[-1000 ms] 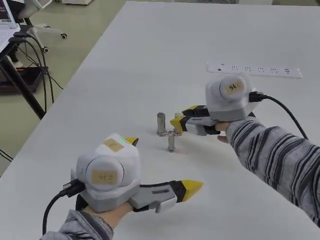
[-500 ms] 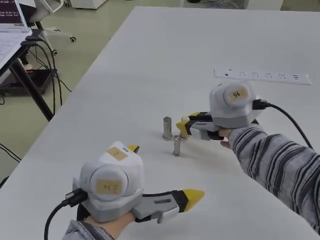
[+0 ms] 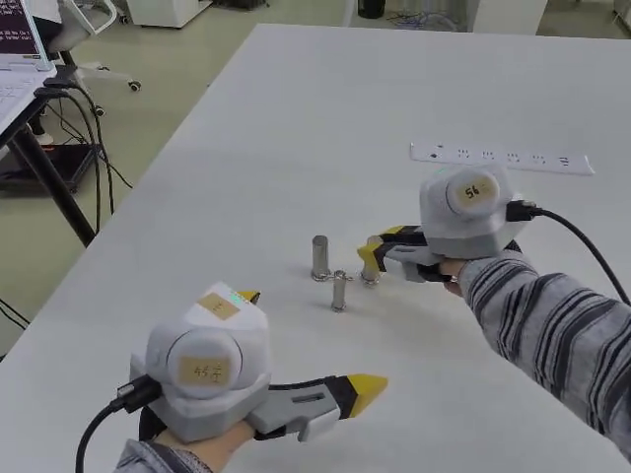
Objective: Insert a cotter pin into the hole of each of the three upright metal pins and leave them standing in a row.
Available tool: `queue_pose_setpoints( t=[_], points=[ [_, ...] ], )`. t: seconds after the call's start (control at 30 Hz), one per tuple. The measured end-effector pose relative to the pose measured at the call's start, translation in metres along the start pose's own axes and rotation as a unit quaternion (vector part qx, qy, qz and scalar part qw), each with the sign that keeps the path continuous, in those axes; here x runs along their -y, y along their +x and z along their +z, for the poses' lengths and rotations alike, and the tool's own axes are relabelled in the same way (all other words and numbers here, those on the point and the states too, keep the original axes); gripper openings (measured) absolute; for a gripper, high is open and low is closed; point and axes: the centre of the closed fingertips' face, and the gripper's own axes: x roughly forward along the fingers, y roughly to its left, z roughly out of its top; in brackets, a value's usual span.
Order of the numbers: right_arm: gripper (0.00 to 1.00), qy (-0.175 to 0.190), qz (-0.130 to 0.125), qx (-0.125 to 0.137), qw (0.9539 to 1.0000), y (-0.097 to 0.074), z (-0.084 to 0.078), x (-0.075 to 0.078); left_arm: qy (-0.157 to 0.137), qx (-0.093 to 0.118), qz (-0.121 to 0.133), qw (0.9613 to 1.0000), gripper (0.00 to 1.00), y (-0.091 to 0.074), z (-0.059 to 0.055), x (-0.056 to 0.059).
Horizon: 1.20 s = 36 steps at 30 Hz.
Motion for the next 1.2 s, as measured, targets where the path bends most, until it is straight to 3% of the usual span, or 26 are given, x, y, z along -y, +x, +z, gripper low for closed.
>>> queue_pose_setpoints(
  t=[0.6,1.2],
  points=[
    [0.08,-0.004,-0.014,-0.017,0.9997,-0.045,-0.034,-0.014,0.004,0.001,0.01,0.9999,0.99,-0.007,-0.003,-0.001],
    [0.08,0.027,-0.032,-0.017,0.999,-0.055,-0.056,-0.027,0.016,0.002,-0.004,0.9999,0.97,-0.006,-0.003,0.006]
  ],
)
